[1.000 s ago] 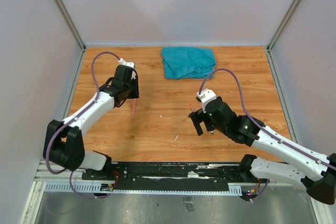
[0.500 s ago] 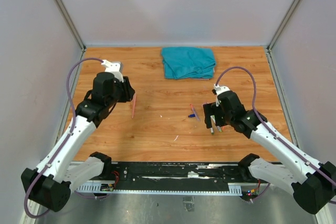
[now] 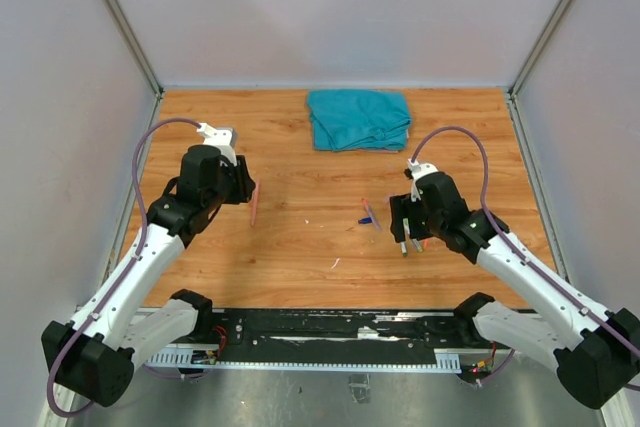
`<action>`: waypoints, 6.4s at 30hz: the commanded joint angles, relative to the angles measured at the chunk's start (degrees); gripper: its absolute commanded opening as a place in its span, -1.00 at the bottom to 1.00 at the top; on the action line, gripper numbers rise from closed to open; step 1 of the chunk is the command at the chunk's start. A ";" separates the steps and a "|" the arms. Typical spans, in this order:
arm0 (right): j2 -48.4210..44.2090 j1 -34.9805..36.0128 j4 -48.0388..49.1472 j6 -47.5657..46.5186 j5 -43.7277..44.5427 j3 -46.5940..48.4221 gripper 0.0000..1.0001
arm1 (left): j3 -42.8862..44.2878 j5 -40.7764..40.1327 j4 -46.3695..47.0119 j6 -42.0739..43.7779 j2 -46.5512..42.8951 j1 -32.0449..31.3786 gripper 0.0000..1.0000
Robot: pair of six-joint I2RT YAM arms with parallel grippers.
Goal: Insert the pens into the pen caps
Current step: Pick up the pen from the center of the board.
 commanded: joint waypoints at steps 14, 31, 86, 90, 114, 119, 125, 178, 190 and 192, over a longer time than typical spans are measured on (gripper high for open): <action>9.95 -0.85 -1.60 1.28 -1.07 -1.37 0.16 | -0.53 -0.38 0.16 1.23 -0.14 0.21 -0.20; 18.75 -0.94 -0.61 0.59 -2.76 -2.27 -0.18 | -0.52 -0.42 0.07 1.28 0.44 0.22 -0.20; 4.23 -0.96 4.47 -0.73 -9.53 -4.27 -0.99 | -1.23 2.59 2.87 -3.68 -6.83 0.27 -0.11; -0.34 -1.02 9.18 1.10 -17.06 -6.07 -0.99 | -4.81 9.13 8.66 -9.50 -9.68 0.26 -0.06; -1.38 9.54 40.61 24.46 -23.80 -13.36 -0.99 | -19.94 10.54 42.29 -27.49 -8.16 -16.71 0.16; -0.04 12.01 46.87 26.18 -23.91 -13.48 -0.99 | -20.36 9.73 45.65 -28.60 -6.00 -19.67 0.15; 2.85 13.97 50.69 26.38 -24.77 -12.05 -0.99 | -21.68 10.93 50.66 -30.41 -3.98 -21.63 0.13; 0.94 15.34 43.14 15.05 -18.77 -7.23 0.13 | -21.47 7.64 49.00 -28.77 0.22 -26.81 -0.99; -6.01 15.32 26.85 5.20 -2.75 -5.59 0.57 | -20.87 2.25 42.89 -24.42 -1.24 -26.81 -0.99; -7.06 15.31 24.74 3.85 0.67 -5.53 0.58 | -20.49 2.61 42.74 -23.14 -0.33 -26.81 -0.99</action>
